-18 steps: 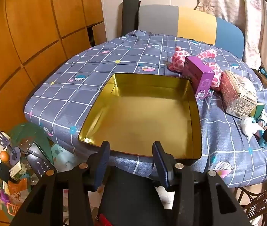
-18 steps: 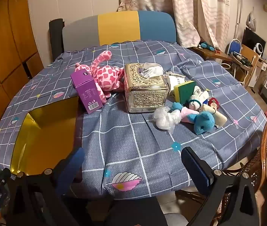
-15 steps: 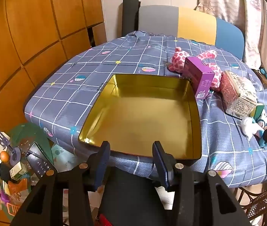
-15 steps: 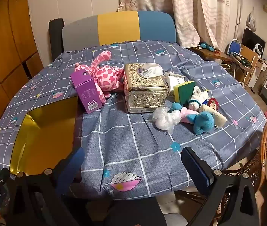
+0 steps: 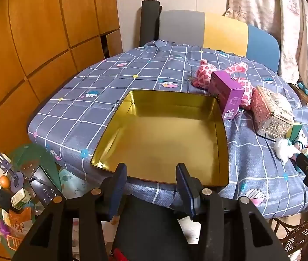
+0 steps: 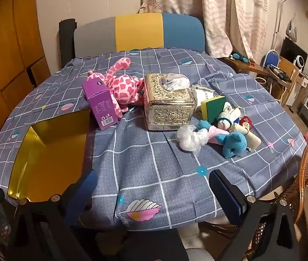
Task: Organize soft objects
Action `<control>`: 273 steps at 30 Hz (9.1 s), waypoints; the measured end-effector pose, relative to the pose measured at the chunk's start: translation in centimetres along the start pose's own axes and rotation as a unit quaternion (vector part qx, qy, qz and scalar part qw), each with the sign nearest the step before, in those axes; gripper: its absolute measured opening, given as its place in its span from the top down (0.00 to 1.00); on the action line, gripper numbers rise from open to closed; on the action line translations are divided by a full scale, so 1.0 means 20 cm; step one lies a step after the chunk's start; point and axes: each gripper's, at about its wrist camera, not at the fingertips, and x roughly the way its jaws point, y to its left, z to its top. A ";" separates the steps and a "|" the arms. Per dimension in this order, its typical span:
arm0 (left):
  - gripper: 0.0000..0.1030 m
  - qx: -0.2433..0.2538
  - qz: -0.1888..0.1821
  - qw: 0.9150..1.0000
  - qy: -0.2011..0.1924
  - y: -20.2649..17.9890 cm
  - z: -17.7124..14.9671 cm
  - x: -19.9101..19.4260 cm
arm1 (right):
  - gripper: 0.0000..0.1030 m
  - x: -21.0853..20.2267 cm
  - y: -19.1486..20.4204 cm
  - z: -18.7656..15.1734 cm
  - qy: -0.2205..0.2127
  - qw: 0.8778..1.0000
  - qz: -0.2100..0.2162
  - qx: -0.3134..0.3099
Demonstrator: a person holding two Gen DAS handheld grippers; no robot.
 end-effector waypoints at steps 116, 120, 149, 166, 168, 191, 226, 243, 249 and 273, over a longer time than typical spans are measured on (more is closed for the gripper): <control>0.54 0.035 -0.071 0.997 0.025 -0.14 -0.05 0.03 | 0.00 -0.02 0.13 -0.04 -0.030 0.997 0.033 -0.058; 0.54 0.032 -0.069 0.997 0.027 -0.13 -0.05 0.03 | 0.00 -0.02 0.13 -0.04 -0.031 0.997 0.031 -0.062; 0.54 0.092 -0.108 0.989 0.031 -0.40 0.04 0.10 | 0.00 0.05 -0.28 0.05 -0.053 0.998 -0.022 -0.015; 0.54 0.180 -0.337 0.915 0.130 -1.19 0.09 0.42 | 0.00 0.25 -1.12 0.02 -0.038 0.984 -0.106 0.142; 0.53 0.200 -0.338 0.911 0.126 -1.31 0.09 0.46 | 0.00 0.28 -1.13 0.00 -0.023 0.985 -0.098 0.142; 0.76 0.268 -0.332 0.899 0.098 -1.86 0.08 0.81 | 0.00 0.48 -1.13 -0.10 0.037 0.988 -0.059 0.140; 0.78 0.261 -0.354 0.895 0.081 -1.78 0.05 0.80 | 0.00 0.63 -1.20 -0.10 0.047 0.985 -0.056 0.157; 0.55 0.187 -0.370 0.903 0.113 -1.59 0.08 0.81 | 0.43 0.99 -1.12 0.08 0.050 0.989 0.010 0.136; 0.43 0.224 -0.341 0.904 0.126 -1.77 0.09 0.86 | 0.46 0.87 -1.18 0.01 0.038 0.985 0.029 0.164; 0.77 0.170 -0.401 0.895 0.098 -1.39 0.11 0.70 | 0.46 0.71 -1.17 -0.07 0.044 0.983 0.011 0.175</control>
